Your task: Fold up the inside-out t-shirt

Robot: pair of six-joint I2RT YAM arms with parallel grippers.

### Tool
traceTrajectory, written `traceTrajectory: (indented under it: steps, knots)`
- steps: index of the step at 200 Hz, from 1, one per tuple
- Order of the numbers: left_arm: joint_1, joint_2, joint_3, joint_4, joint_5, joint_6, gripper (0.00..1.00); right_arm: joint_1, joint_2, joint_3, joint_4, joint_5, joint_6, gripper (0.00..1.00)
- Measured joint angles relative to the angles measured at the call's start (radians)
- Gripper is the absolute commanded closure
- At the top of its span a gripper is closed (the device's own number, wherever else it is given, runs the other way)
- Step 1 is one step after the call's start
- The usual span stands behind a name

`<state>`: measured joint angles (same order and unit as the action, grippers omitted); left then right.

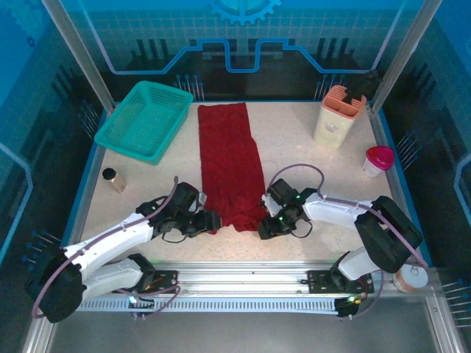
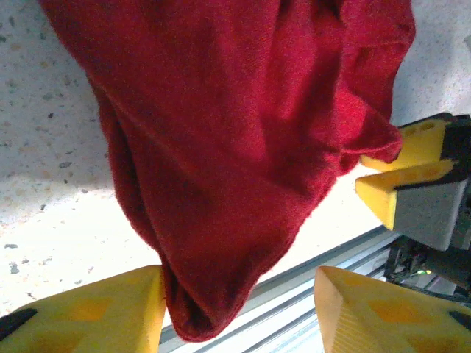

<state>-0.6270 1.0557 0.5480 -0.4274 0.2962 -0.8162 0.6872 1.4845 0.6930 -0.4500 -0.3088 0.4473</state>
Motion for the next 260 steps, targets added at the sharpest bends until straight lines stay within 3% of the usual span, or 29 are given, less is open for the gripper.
traceTrajectory:
  steps: [23,38,45,53,64,72,96,114,136,159,171,181,202,221,247,260]
  knots:
    - [0.0,0.026,-0.056,0.024,0.004,-0.01,0.4,0.004,0.0,-0.014,0.025,0.023,0.006,0.71]
    - [-0.001,0.055,-0.065,0.023,-0.002,-0.01,0.42,0.006,-0.003,-0.02,0.031,0.045,0.002,0.88]
    - [-0.002,0.066,-0.065,0.026,-0.008,-0.009,0.52,0.006,-0.005,-0.021,0.032,0.057,0.0,0.94]
    - [-0.002,0.078,-0.063,0.024,-0.019,-0.002,0.71,0.008,-0.005,-0.024,0.043,0.066,0.003,1.0]
    - [0.0,0.089,-0.055,0.011,-0.039,0.01,0.91,0.015,-0.007,-0.025,0.07,0.067,-0.009,1.0]
    - [0.008,0.085,-0.047,0.002,-0.039,0.02,1.0,0.021,-0.019,-0.024,0.081,0.072,-0.015,1.0]
    - [0.113,-0.019,-0.026,-0.018,0.004,0.055,1.0,0.013,-0.111,-0.003,0.032,0.096,-0.049,1.0]
    - [0.203,-0.12,0.006,-0.05,0.036,0.065,1.0,-0.047,-0.177,0.051,-0.035,0.093,-0.076,1.0]
    - [0.219,-0.148,0.045,-0.08,0.09,0.066,1.0,-0.13,-0.202,0.152,-0.133,0.097,-0.118,1.0]
    - [0.219,-0.138,0.047,-0.11,0.131,0.059,1.0,-0.155,-0.202,0.25,-0.227,0.111,-0.163,1.0]
    - [0.219,-0.141,0.047,-0.127,0.132,0.057,0.95,-0.158,-0.201,0.288,-0.268,0.117,-0.185,1.0]
    - [0.22,-0.145,0.047,-0.138,0.132,0.057,0.78,-0.161,-0.193,0.311,-0.294,0.116,-0.199,1.0]
    - [0.223,-0.145,0.045,-0.15,0.13,0.055,0.5,-0.164,-0.134,0.324,-0.309,0.106,-0.209,0.85]
    - [0.225,-0.134,0.016,-0.112,0.13,0.051,0.44,-0.164,-0.053,0.285,-0.269,0.085,-0.206,0.57]
    - [0.225,-0.101,-0.064,-0.053,0.129,0.037,0.41,-0.164,-0.02,0.201,-0.235,0.062,-0.187,0.46]
    - [0.214,-0.113,-0.11,-0.037,0.127,0.024,0.34,-0.165,-0.037,0.175,-0.23,0.065,-0.183,0.43]
